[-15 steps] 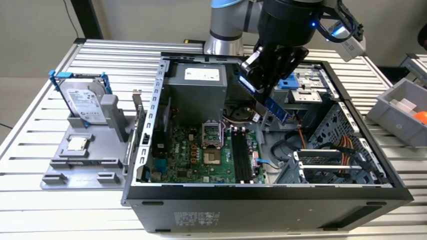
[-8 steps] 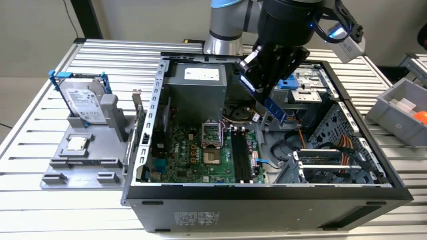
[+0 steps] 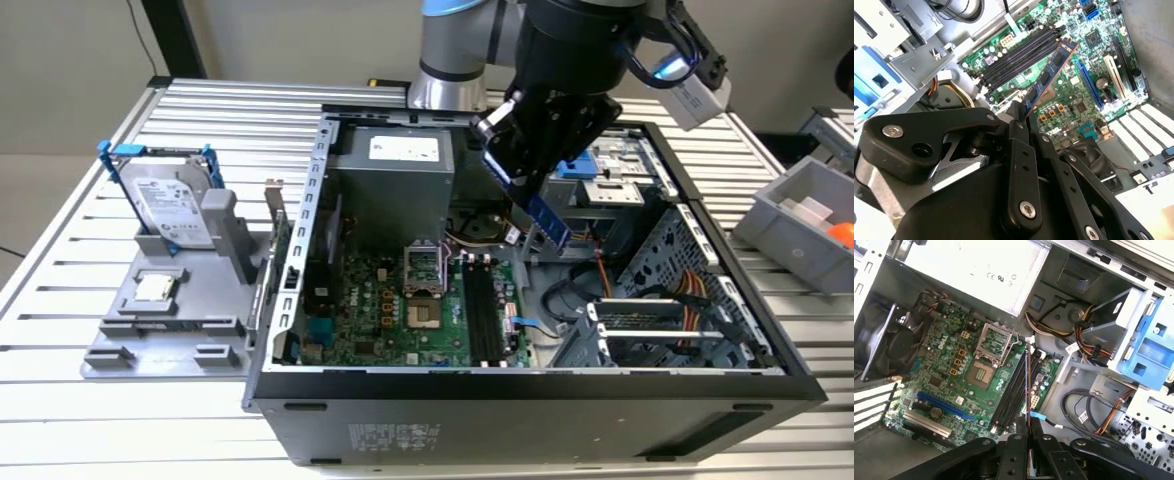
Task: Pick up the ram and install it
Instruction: 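Insert the ram into the slot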
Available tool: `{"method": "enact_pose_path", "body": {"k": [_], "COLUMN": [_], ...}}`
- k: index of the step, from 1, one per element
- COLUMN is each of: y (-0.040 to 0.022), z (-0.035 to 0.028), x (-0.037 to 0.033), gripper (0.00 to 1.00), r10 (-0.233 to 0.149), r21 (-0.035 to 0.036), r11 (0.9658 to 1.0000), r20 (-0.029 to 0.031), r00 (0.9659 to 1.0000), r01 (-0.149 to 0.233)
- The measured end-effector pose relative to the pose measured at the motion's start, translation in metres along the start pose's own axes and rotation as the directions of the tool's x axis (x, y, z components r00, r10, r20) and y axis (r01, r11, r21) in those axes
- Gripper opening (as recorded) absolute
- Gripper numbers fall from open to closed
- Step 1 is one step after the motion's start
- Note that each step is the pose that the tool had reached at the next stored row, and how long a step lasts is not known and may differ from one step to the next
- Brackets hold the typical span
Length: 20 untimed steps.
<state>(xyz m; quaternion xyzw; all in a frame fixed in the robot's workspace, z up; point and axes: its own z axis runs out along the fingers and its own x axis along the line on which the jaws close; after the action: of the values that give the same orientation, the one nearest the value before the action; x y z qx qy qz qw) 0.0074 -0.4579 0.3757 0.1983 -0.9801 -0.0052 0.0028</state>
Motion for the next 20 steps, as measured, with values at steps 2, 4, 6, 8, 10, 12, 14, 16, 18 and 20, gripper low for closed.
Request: {"method": "enact_pose_path", "body": {"k": [2,4,6,8,10,12,14,16,18,20], "y": [0.0000,0.0000,0.0000,0.0000,0.0000,0.0000,0.0000,0.0000,0.0000,0.0000], "z": [0.0001,0.0002,0.0003,0.0005,0.0006,0.0007,0.0009,0.0010,0.0011,0.0013], "x": [0.0000,0.0000,0.0000,0.0000,0.0000,0.0000,0.0000,0.0000,0.0000,0.0000], "gripper": [0.00,0.00,0.00,0.00,0.00,0.00,0.00,0.00,0.00,0.00], "r10": [0.013,0.025,0.038,0.050,0.061,0.071,0.081,0.091,0.101,0.109], "r21": [0.0000,-0.0001,-0.0002,-0.0002,-0.0002,-0.0002,-0.0003,-0.0003,-0.0004,-0.0004], "r11": [0.9999,0.9997,0.9993,0.9988,0.9981,0.9975,0.9967,0.9958,0.9949,0.9940], "r20": [0.0001,0.0003,0.0004,0.0005,0.0007,0.0008,0.0009,0.0010,0.0011,0.0012], "r00": [0.9999,0.9997,0.9993,0.9988,0.9981,0.9975,0.9967,0.9958,0.9949,0.9940], "r01": [-0.013,-0.025,-0.038,-0.050,-0.061,-0.071,-0.081,-0.091,-0.101,-0.109]}}
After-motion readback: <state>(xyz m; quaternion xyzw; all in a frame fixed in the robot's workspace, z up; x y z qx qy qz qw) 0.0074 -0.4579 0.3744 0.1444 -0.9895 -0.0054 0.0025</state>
